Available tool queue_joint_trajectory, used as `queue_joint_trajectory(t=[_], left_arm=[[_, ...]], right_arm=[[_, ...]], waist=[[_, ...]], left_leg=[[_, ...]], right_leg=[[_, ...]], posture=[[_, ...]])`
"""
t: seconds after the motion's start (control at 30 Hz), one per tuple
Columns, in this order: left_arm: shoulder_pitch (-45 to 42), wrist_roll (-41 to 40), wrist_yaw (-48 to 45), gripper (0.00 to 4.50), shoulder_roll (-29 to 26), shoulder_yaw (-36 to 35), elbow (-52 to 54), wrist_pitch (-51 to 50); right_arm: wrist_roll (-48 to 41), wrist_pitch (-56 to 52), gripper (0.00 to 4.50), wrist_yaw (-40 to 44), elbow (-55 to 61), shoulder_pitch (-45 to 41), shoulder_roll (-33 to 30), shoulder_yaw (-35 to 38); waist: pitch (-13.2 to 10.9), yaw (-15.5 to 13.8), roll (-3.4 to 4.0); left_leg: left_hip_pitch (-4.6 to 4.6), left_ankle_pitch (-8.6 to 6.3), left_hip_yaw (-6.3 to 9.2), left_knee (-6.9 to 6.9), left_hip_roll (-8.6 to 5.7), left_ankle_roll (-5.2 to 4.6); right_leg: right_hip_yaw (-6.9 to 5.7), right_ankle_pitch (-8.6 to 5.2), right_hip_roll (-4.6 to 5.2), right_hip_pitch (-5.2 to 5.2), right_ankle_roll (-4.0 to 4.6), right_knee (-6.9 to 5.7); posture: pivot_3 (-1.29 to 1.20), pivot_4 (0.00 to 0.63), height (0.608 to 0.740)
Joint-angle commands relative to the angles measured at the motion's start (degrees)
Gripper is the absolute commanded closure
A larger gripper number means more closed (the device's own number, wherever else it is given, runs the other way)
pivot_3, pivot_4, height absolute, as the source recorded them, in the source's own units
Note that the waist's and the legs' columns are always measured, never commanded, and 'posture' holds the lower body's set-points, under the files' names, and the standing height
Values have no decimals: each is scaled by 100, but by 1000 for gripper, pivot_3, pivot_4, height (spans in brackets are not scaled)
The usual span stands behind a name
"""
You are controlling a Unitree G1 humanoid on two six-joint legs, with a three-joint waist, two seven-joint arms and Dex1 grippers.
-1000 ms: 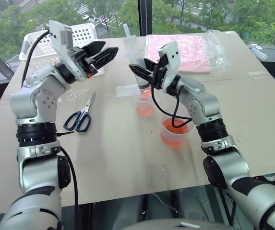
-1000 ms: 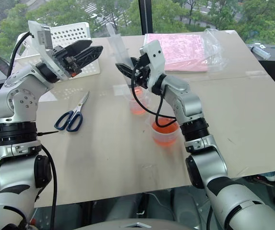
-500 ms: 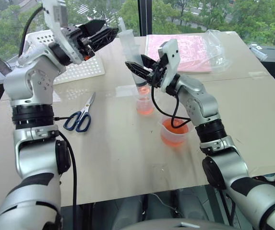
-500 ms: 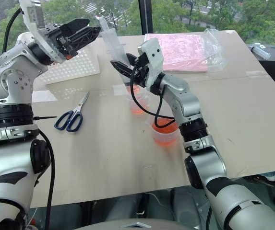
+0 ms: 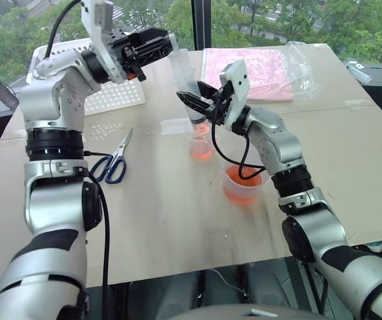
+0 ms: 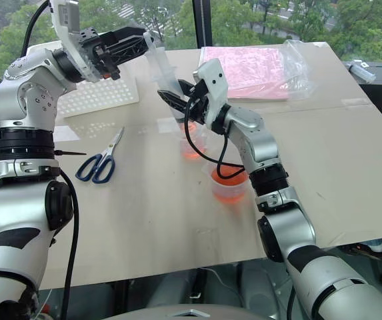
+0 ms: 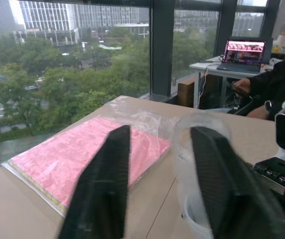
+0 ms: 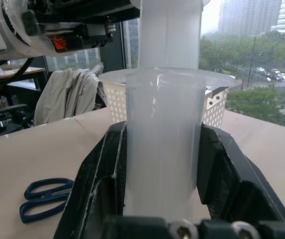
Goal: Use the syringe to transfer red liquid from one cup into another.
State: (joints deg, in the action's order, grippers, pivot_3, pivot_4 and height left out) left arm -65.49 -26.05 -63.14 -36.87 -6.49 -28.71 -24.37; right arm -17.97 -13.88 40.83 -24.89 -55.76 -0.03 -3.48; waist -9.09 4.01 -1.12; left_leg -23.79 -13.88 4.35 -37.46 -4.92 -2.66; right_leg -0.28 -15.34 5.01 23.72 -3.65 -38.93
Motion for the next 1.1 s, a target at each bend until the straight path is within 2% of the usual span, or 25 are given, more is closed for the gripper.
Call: queue_joint_trajectory(t=[0.03, 0.33, 0.7, 1.1], left_arm=[[-266, 12, -168, 4498, -17, -60, 59, 235], [-110, 118, -403, 4500, 11, 39, 210, 291], [577, 75, -476, 4500, 111, 235, 1097, 66], [873, 154, -596, 4500, 72, 349, 1151, -16]], right_arm=[[16, 114, 3042, 103, 49, -203, 4, -13], [-30, 129, 3043, 112, -9, -377, 11, 82], [-121, 86, 3052, 97, -14, -545, -20, 239], [-193, 71, 3057, 69, -87, -675, -111, 378]], waist=[[0, 5, 0], [0, 7, 0], [0, 6, 0], [0, 10, 0]], left_leg=[[0, 0, 0, 0, 0, 0], [0, 0, 1, -1, 0, 0], [0, 0, 2, -4, 0, 0], [0, 0, 3, -5, 0, 0]], right_leg=[[1, 0, 0, 0, 0, 0], [0, 0, 0, 0, 0, -1], [1, 0, 1, -1, 0, -1], [0, 0, 1, -1, 0, -2]], posture=[[0, 150, 740], [0, 150, 740], [0, 150, 740], [0, 150, 740]])
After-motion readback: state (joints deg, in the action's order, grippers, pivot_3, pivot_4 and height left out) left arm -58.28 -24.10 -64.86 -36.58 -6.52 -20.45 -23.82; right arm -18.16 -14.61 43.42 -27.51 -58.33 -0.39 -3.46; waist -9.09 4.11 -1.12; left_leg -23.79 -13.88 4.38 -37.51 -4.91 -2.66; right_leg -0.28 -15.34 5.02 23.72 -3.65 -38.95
